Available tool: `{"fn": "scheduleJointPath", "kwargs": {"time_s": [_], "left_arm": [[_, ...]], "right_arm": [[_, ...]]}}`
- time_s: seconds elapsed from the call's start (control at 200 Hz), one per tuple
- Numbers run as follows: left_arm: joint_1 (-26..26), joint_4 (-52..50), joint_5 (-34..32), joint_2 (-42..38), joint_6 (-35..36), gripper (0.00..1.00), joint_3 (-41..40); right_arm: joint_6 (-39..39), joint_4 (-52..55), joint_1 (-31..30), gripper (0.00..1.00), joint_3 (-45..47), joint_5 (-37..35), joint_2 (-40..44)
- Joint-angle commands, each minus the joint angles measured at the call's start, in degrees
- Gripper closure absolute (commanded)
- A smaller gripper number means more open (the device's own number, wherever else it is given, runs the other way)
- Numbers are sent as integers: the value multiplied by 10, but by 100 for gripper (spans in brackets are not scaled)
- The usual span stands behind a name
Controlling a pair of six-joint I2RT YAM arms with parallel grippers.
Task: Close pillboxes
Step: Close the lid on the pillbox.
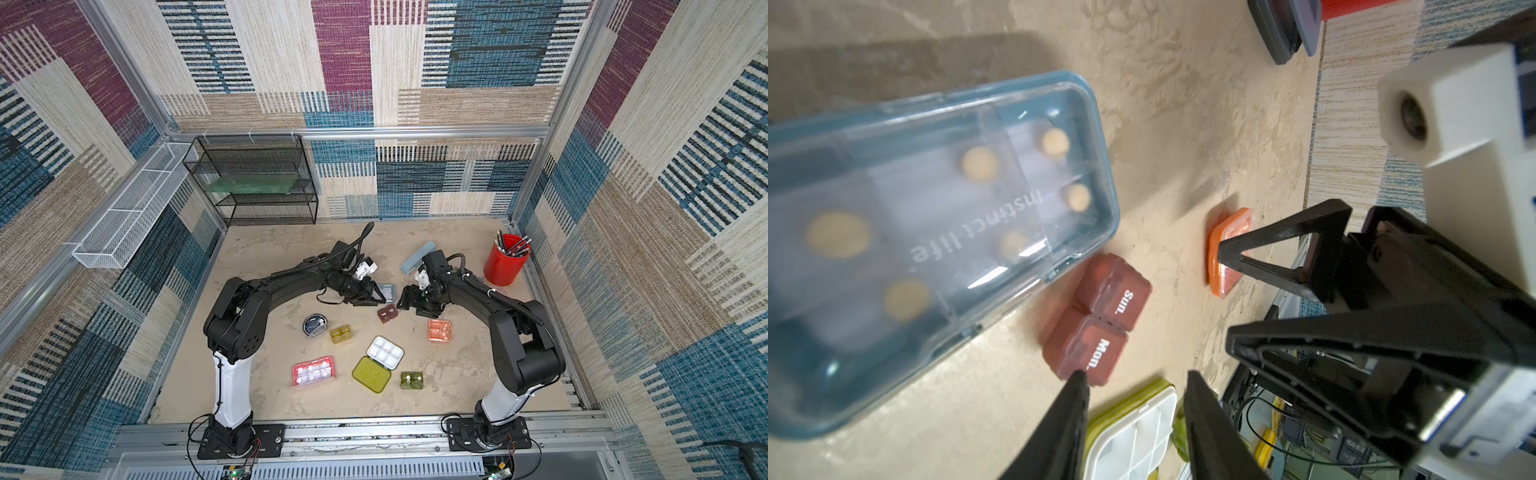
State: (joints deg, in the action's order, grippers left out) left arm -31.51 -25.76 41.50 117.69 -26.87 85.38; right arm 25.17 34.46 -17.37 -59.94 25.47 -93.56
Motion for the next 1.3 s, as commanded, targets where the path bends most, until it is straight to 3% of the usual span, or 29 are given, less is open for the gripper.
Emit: {"fn": "scheduleJointPath", "kwargs": {"time_s": [0.0,0.245,0.331,0.361,0.406,0.751,1.007,1.297], "left_arm": [[4,-27,1,-19,8,55,5],[7,-52,-23,-77,15,37,-10],[7,-61,-32,-102,20,36,-14],[7,-62,-37,-111,22,36,-17],[7,-62,-43,-125,24,35,-23],[7,-30,-100,-224,23,33,-94],[7,45,-137,-341,8,31,-204],[7,36,-162,-466,-13,30,-316]], "right_arm": [[-15,3,10,24,6,-2,20],[-25,2,47,18,17,-4,56],[-28,1,64,9,16,-4,67],[-28,0,69,1,14,-3,72],[-30,2,78,5,13,-3,77],[-30,12,120,5,31,-6,131],[-21,15,116,5,83,6,170],[-7,22,78,5,144,4,212]]}}
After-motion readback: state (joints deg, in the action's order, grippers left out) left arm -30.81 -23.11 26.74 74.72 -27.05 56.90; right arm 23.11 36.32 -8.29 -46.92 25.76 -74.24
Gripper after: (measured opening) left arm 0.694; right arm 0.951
